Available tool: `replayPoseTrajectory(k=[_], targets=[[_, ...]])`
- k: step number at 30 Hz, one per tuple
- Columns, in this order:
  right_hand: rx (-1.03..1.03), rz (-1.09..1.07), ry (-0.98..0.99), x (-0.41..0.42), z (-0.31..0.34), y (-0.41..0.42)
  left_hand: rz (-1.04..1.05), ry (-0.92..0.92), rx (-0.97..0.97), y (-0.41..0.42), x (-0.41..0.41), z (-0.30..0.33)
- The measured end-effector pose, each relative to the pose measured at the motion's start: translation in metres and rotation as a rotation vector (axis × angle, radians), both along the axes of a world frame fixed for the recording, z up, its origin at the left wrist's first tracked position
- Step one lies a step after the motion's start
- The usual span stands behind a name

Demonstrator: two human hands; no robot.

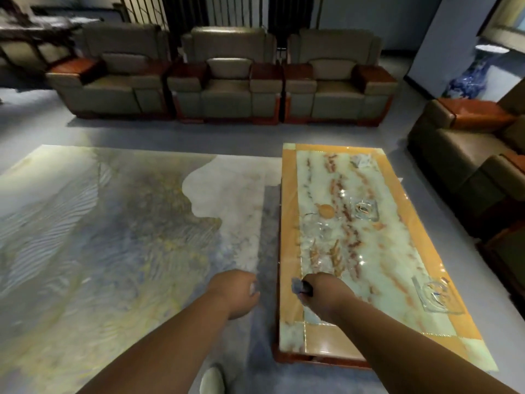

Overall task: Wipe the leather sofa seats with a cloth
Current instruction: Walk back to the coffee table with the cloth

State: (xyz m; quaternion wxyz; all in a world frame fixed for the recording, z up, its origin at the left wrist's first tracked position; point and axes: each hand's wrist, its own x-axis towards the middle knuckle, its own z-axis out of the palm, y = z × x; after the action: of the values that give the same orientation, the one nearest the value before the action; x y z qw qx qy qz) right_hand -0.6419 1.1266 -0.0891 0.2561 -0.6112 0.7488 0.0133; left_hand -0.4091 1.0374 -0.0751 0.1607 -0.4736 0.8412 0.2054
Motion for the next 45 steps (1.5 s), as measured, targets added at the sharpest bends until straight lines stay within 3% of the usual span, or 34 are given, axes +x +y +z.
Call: replayPoseTrajectory(k=[9, 16, 25, 34, 45], targets=[[-0.018, -0.02, 0.015, 0.068, 0.0, -0.185, -0.01, -0.026, -0.007, -0.194, 0.084, 0.014], [-0.016, -0.066, 0.015, 0.069, -0.005, -0.287, 0.036, 0.0, 0.043, -0.31, 0.088, 0.003], [-0.03, -0.17, 0.001, -0.004, -0.026, -0.417, 0.017, 0.018, 0.05, -0.46, 0.012, -0.022], [0.047, -0.168, 0.049, -0.112, -0.018, -0.566, -0.026, 0.041, 0.046, -0.618, -0.102, -0.005], [0.036, -0.391, 0.033, -0.196, -0.031, -0.713, -0.297, -0.005, 0.034, -0.81, -0.21, -0.007]])
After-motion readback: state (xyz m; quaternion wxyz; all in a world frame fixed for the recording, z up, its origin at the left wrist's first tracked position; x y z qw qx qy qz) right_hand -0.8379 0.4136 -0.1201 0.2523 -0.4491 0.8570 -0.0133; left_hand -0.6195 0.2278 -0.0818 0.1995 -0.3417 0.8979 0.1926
